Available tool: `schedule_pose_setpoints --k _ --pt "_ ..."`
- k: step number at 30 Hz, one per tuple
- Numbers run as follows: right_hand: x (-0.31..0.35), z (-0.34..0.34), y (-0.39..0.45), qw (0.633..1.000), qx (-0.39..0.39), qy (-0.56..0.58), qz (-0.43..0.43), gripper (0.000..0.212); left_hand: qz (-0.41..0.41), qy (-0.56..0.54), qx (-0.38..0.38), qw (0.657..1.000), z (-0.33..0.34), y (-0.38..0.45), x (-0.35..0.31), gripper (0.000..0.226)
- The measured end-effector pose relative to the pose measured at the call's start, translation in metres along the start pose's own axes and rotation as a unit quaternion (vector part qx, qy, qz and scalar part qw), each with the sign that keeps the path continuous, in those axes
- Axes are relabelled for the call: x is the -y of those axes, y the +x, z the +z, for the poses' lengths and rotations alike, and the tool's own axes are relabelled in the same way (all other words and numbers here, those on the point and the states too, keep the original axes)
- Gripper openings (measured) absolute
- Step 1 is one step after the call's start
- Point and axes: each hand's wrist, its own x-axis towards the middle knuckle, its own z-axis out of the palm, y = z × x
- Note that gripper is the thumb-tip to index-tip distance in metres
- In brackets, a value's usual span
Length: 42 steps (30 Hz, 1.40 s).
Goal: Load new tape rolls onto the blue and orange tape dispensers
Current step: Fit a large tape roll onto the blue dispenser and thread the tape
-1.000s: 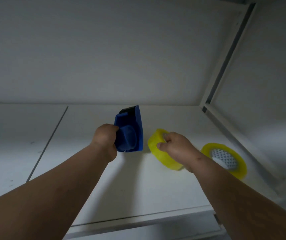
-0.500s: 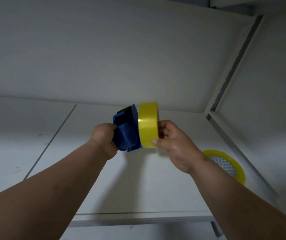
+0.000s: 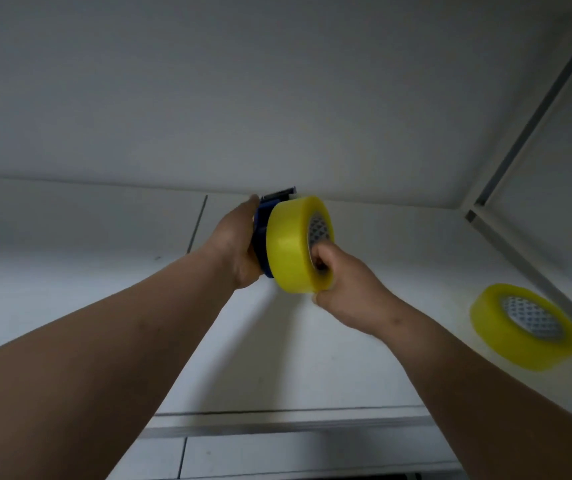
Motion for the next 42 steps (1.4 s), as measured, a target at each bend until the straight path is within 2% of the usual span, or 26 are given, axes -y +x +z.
schedule_pose_setpoints --k 3,5,9,12,15,18,21,24,25,27,29,34,37,42 --pt "0.012 0.013 0.006 0.997 -0.002 -0.07 -0.032 0.043 -0.007 -0.01 0.049 0.999 -0.018 -0.004 -0.005 0.063" --pt "0.02 0.019 0.009 0.992 -0.014 -0.109 -0.062 0.046 0.002 -0.019 0.071 0.997 -0.028 -0.009 -0.006 0.061" --pt "0.035 0.032 0.01 0.968 -0.051 -0.226 -0.097 0.054 0.033 -0.03 0.045 0.998 -0.044 -0.026 -0.011 0.05" --pt "0.044 0.043 0.008 0.953 -0.083 -0.265 -0.124 0.055 0.055 -0.051 0.018 0.997 -0.058 -0.04 -0.013 0.049" --pt "0.052 0.056 0.003 0.962 -0.071 -0.224 -0.138 0.053 0.07 -0.075 -0.009 0.995 -0.073 -0.057 -0.011 0.045" --pt "0.071 0.073 -0.002 0.979 -0.035 -0.153 -0.129 0.045 0.087 -0.081 -0.003 0.993 -0.093 -0.075 -0.009 0.044" --pt "0.101 0.093 -0.002 0.99 0.026 -0.096 -0.101 0.036 0.101 -0.048 -0.003 0.994 -0.121 -0.091 -0.016 0.048" --pt "0.15 0.121 0.008 0.996 0.075 -0.008 -0.053 0.047 0.123 -0.031 -0.016 0.992 -0.161 -0.108 -0.033 0.046" --pt "0.161 0.125 0.01 0.996 0.078 0.008 -0.049 0.054 0.121 -0.035 -0.014 0.992 -0.166 -0.112 -0.036 0.046" --pt "0.212 0.167 0.026 0.995 0.067 0.045 -0.05 0.058 0.126 -0.016 -0.02 0.992 -0.221 -0.127 -0.062 0.047" --pt "0.221 0.169 0.026 0.992 0.057 0.092 -0.059 0.053 0.126 -0.015 -0.01 0.992 -0.224 -0.133 -0.068 0.05" --pt "0.281 0.23 0.043 0.979 0.033 0.196 -0.041 0.047 0.177 0.028 -0.05 0.983 -0.297 -0.158 -0.113 0.062" --pt "0.302 0.252 0.053 0.981 0.021 0.185 -0.059 0.042 0.184 0.033 -0.084 0.979 -0.325 -0.165 -0.124 0.062" --pt "0.327 0.268 0.073 0.978 0.028 0.185 -0.095 0.036 0.228 0.017 -0.11 0.967 -0.349 -0.172 -0.142 0.047"
